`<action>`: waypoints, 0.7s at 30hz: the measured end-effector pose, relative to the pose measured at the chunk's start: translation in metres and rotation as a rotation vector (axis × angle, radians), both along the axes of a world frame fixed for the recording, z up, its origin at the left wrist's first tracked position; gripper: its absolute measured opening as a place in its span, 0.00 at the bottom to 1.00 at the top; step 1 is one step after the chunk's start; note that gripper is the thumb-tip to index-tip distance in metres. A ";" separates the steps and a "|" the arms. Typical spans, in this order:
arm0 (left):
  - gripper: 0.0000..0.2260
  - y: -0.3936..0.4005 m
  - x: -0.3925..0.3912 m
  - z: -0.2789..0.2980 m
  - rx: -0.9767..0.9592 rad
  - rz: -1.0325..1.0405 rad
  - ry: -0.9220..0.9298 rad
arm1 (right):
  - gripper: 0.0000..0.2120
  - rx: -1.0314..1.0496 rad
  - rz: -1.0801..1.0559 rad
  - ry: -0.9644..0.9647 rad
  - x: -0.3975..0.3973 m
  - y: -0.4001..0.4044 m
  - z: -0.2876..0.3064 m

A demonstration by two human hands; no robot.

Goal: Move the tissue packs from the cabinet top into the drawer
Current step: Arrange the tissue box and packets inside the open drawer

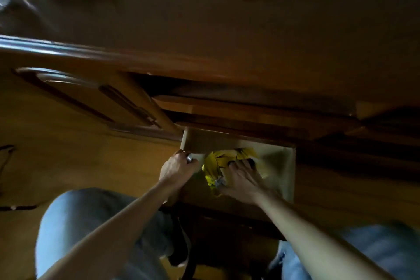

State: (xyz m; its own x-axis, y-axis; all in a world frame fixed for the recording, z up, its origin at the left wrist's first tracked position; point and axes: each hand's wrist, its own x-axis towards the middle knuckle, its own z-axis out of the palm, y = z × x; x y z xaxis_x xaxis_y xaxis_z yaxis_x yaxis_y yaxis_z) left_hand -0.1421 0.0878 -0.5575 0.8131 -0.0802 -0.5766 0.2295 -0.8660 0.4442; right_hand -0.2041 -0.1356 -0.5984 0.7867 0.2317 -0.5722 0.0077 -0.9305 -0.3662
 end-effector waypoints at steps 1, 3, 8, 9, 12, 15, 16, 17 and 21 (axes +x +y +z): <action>0.07 0.000 0.001 -0.011 -0.007 0.004 -0.002 | 0.40 -0.026 0.049 -0.079 0.004 0.002 -0.013; 0.11 -0.006 0.008 -0.028 0.005 -0.031 -0.024 | 0.37 -0.072 0.132 -0.189 0.010 -0.003 -0.038; 0.09 -0.042 0.019 -0.031 0.164 -0.210 -0.327 | 0.29 0.073 0.017 -0.219 0.004 -0.013 -0.072; 0.08 -0.039 0.007 -0.030 0.207 -0.243 -0.335 | 0.28 0.070 -0.021 -0.227 -0.011 -0.006 -0.079; 0.10 -0.026 -0.025 -0.030 0.262 -0.341 -0.187 | 0.29 0.071 -0.141 -0.082 -0.057 0.010 -0.088; 0.08 -0.012 -0.029 -0.020 0.173 -0.253 -0.256 | 0.25 -0.043 -0.087 -0.123 -0.065 0.005 -0.083; 0.06 -0.006 -0.029 -0.019 0.159 -0.230 -0.274 | 0.24 -0.078 -0.079 -0.111 -0.066 0.005 -0.079; 0.05 -0.001 -0.030 -0.016 0.158 -0.214 -0.271 | 0.23 -0.087 -0.083 -0.112 -0.068 0.004 -0.077; 0.14 0.018 -0.029 -0.013 0.158 -0.132 -0.328 | 0.22 0.020 -0.149 -0.041 -0.074 0.001 -0.077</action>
